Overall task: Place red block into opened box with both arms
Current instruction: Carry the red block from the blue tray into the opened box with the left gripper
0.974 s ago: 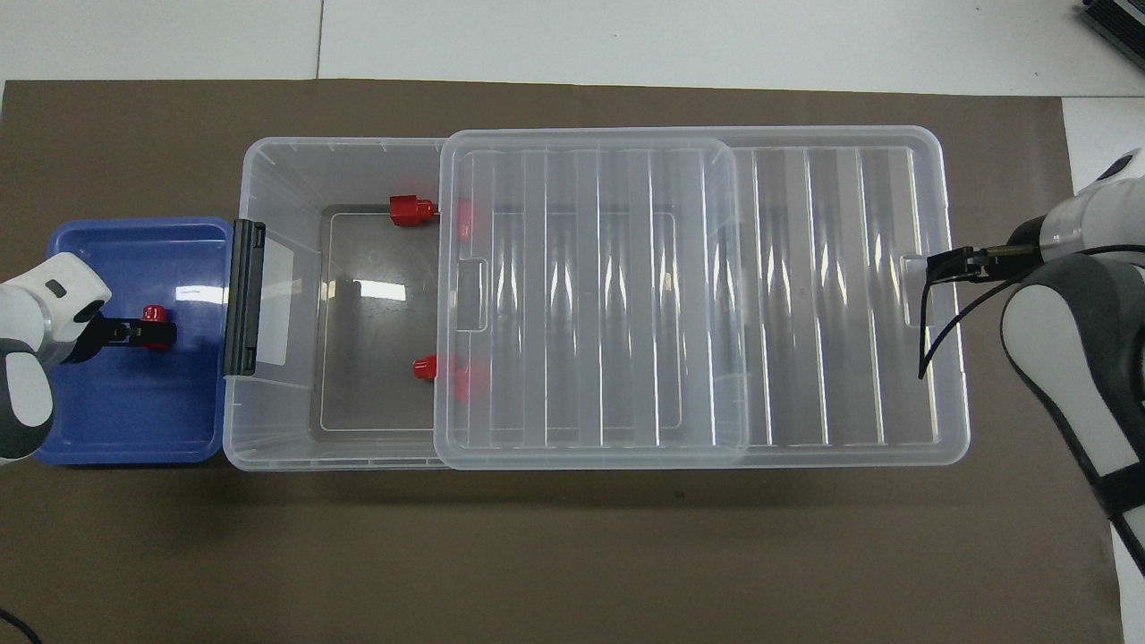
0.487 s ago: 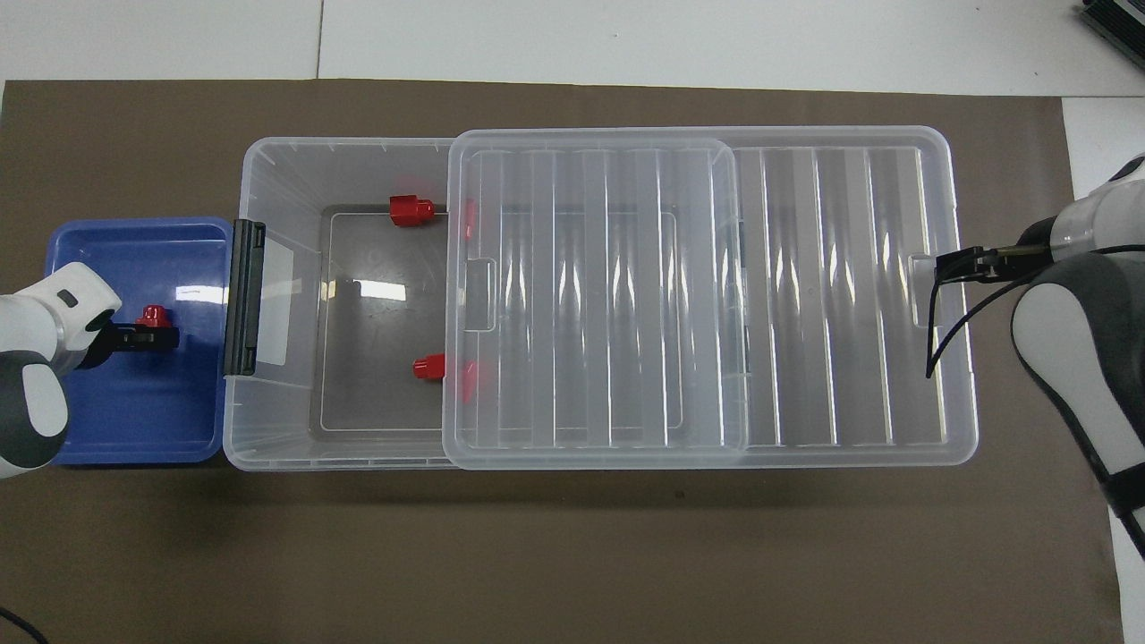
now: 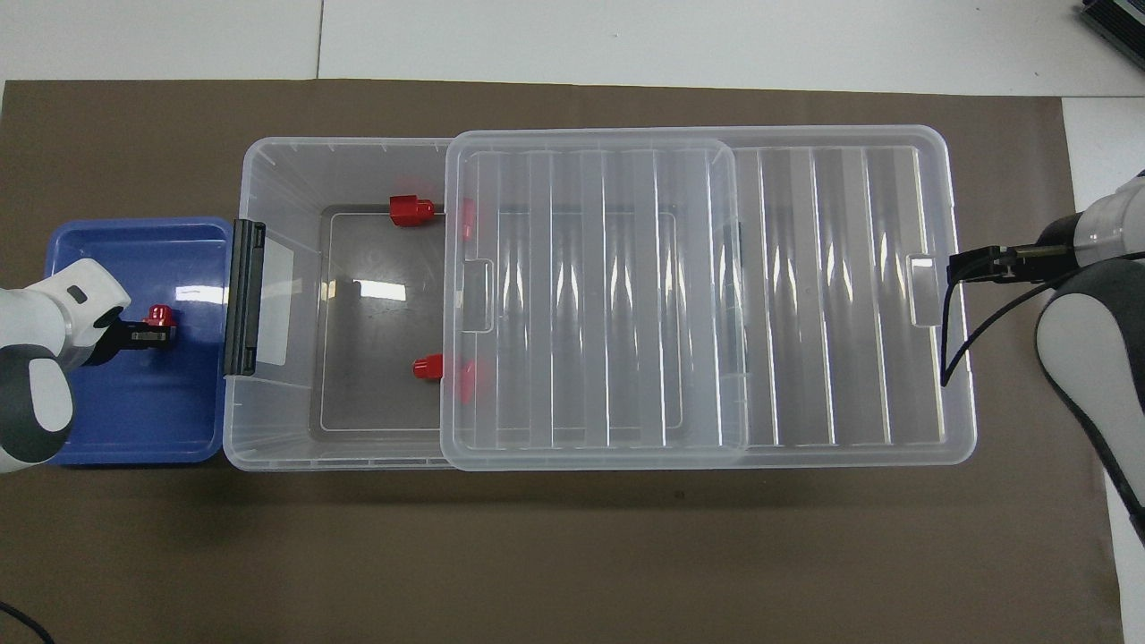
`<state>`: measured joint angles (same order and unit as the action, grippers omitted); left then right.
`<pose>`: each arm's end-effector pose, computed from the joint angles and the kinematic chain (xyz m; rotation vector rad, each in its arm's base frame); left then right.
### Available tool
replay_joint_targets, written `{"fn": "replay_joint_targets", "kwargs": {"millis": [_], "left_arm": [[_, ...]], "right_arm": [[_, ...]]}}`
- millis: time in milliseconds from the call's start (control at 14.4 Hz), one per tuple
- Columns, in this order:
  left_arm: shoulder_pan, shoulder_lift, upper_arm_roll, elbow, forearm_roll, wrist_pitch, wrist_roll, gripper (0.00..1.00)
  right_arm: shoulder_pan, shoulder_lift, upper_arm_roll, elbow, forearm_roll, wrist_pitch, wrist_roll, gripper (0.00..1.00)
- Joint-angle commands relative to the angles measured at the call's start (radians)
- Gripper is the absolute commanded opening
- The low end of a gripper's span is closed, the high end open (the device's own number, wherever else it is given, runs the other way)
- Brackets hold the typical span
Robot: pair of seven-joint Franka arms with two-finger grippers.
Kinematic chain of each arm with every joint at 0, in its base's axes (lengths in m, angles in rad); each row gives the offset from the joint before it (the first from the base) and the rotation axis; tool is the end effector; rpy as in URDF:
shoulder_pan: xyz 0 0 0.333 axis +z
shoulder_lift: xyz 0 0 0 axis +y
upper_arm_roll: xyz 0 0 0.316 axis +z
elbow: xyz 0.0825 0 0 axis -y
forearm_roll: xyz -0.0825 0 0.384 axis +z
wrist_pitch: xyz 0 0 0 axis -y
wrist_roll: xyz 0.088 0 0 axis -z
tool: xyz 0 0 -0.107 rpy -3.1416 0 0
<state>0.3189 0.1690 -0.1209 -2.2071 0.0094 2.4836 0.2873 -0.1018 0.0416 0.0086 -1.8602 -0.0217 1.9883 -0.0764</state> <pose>0.5480 0.1105 0.3146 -3.1210 0.1462 -0.1704 0.5798 -0.0556 0.4995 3.1117 -0.0138 0.1316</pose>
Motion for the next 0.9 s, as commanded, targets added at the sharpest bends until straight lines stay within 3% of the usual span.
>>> {"fn": "replay_joint_targets", "kwargs": {"millis": [0, 209, 348, 626, 835], "left_arm": [[-0.011, -0.016, 0.003, 0.146, -0.016, -0.226, 0.021, 0.00], [-0.044, -0.019, -0.006, 0.425, -0.051, -0.613, -0.057, 0.00], [-0.095, -0.022, -0.009, 0.529, -0.112, -0.730, -0.246, 0.00], [-0.318, -0.042, -0.010, 0.521, -0.120, -0.645, -0.687, 0.00], [-0.415, -0.062, -0.008, 0.425, -0.114, -0.492, -0.796, 0.00]], "right_arm": [[0.030, -0.071, 0.005, -0.011, -0.006, -0.066, 0.064, 1.00], [0.054, -0.118, 0.007, -0.010, -0.006, -0.124, 0.128, 1.00], [0.074, -0.123, 0.013, 0.031, -0.004, -0.161, 0.174, 1.00], [0.074, -0.104, 0.033, 0.189, -0.012, -0.325, 0.227, 1.00], [0.077, -0.075, 0.037, 0.277, -0.014, -0.404, 0.254, 0.99]]}}
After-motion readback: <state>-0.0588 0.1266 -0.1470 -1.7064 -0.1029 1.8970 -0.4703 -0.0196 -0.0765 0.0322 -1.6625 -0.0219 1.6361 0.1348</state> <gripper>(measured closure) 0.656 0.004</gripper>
